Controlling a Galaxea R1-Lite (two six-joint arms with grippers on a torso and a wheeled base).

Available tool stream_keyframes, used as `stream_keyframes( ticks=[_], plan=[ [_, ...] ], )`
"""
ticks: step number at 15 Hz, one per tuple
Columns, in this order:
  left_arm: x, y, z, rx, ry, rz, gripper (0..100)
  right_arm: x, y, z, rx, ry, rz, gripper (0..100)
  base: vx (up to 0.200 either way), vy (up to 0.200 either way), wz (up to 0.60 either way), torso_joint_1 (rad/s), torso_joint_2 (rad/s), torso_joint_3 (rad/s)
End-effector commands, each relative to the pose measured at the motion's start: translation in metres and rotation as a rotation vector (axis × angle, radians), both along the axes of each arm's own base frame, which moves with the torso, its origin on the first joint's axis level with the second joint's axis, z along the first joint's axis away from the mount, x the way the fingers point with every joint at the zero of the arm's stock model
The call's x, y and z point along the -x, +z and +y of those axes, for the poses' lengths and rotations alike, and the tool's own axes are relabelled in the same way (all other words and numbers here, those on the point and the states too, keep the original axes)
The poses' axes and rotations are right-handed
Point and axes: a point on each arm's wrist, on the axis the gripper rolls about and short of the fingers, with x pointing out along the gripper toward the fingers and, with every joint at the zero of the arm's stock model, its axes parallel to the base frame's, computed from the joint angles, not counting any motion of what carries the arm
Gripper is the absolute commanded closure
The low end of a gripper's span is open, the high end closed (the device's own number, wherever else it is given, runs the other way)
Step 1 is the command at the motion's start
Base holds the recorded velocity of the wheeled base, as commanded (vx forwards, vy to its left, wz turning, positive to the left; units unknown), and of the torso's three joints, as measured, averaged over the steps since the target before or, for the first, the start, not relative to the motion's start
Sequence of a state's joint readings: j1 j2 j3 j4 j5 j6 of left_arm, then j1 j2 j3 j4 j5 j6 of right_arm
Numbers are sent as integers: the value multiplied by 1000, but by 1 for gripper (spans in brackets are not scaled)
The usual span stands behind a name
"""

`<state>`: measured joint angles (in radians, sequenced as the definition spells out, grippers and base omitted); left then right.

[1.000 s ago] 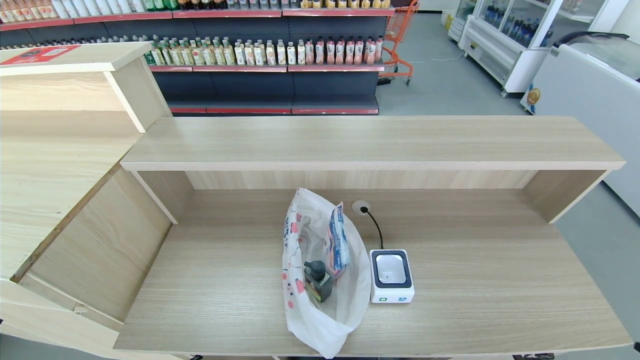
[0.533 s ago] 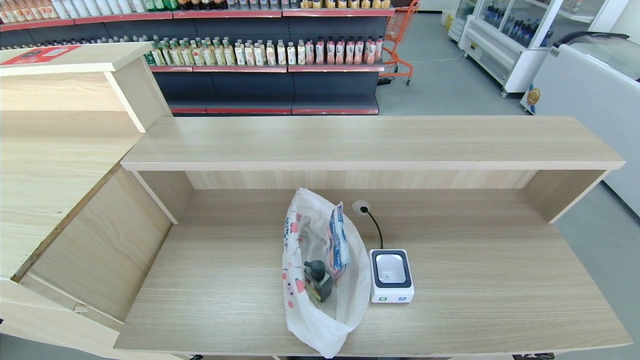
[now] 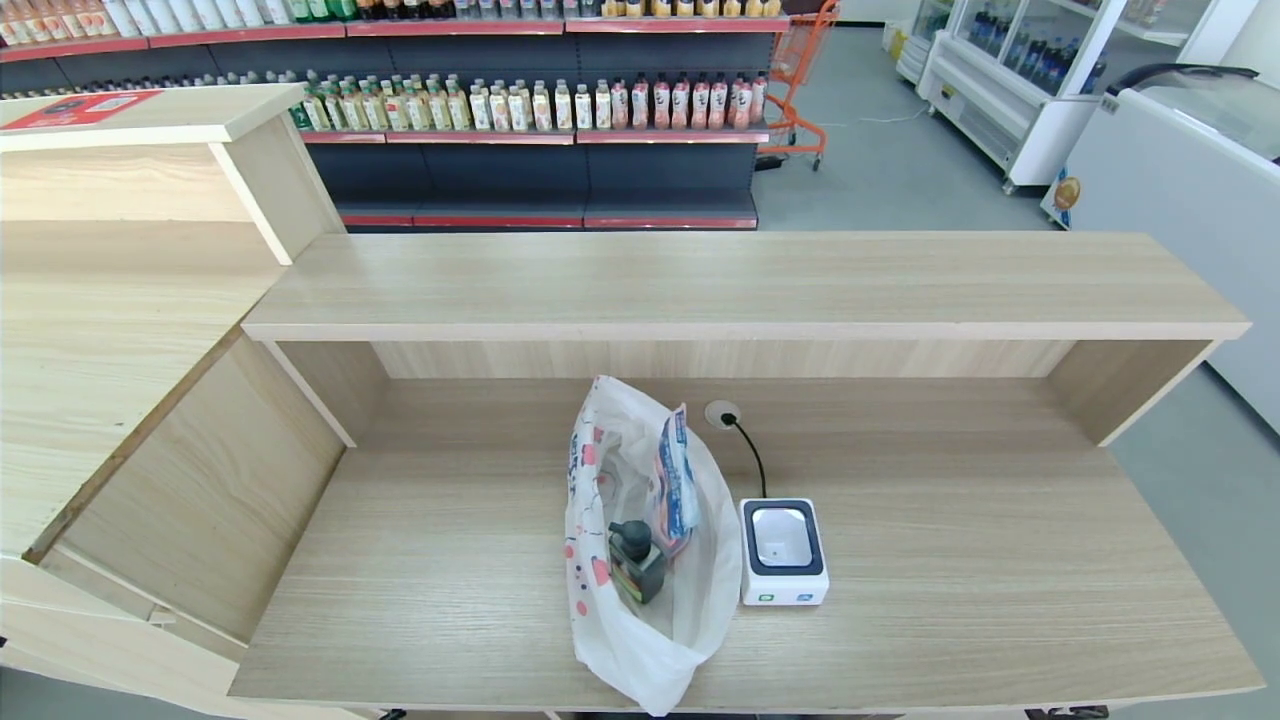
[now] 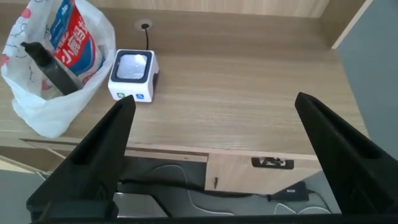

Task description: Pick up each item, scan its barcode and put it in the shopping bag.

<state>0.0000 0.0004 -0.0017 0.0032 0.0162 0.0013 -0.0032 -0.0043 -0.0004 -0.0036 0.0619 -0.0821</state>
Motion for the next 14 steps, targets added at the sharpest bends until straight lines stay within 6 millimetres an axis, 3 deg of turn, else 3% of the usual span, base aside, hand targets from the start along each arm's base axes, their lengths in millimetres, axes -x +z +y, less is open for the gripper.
stream_keyframes(
  ticks=[1, 2, 11, 14],
  plan=[
    [0, 0, 0, 1, 1, 0, 0, 0, 0, 0, -1, 0, 5, 0, 0, 0, 0, 0, 0, 0],
    [0, 0, 0, 0, 1, 0, 0, 0, 0, 0, 1, 0, 5, 0, 0, 0, 0, 0, 0, 0],
    [0, 0, 0, -2, 1, 0, 0, 0, 0, 0, 2, 1, 5, 0, 0, -200, 0, 5, 2, 1],
    [0, 0, 0, 0, 1, 0, 0, 0, 0, 0, 2, 1, 5, 0, 0, 0, 0, 0, 0, 0]
  ],
)
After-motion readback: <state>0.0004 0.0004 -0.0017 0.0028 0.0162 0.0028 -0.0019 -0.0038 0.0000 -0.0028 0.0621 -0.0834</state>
